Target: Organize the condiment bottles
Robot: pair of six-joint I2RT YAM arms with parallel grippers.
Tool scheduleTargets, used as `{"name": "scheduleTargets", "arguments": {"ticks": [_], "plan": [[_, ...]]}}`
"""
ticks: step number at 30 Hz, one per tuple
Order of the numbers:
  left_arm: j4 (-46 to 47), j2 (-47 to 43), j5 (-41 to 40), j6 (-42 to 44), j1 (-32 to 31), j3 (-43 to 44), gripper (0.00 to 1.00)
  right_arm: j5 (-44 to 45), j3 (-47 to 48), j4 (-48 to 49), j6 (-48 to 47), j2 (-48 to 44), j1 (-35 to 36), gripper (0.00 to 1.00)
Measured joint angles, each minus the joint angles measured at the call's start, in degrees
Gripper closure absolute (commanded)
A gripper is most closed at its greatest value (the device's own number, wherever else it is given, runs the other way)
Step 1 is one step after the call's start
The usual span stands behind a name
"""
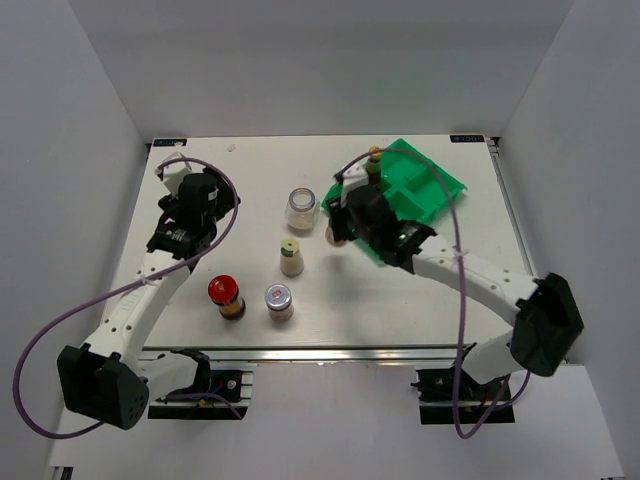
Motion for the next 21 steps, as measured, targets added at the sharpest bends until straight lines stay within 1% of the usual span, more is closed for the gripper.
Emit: {"name": "scheduleTargets", "arguments": {"ticks": [2,5,9,11,14,19,21], "plan": [[0.6,0.7,0.1,0.4,0.3,0.3,0.02,0.5,2.8,-0.1,-0.5,-3.4,-3.6,0.90],[2.0,1.9,1.6,0.8,1.9,0.4,0.02,2.4,8.4,-0.1,-1.5,-6.1,-12.1,0.90],[3.6,4.6,3.7,1.1,4.7,1.4,0.02,3.7,16.0,0.3,-1.9,-4.1,-23.8,0.90],[4.2,5.7,4.2,1.2,5.7,1.6,0.02,3.4,21.2,-0.1,-1.9,0.1,-28.8,0.90],[4.9,7.0,5.0,1.4,6.9,1.8,0.02,2.4,30.6,-0.9,-1.4,9.9,-33.5,0.91],[5.6,9.1,5.9,1.9,8.3,2.8,0.02,0.7,45.4,-4.9,-0.4,27.0,-35.1,0.90],[5.6,9.2,6.1,2.1,8.7,2.9,0.02,0.0,49.6,-6.2,0.3,32.8,-35.1,0.90]]}}
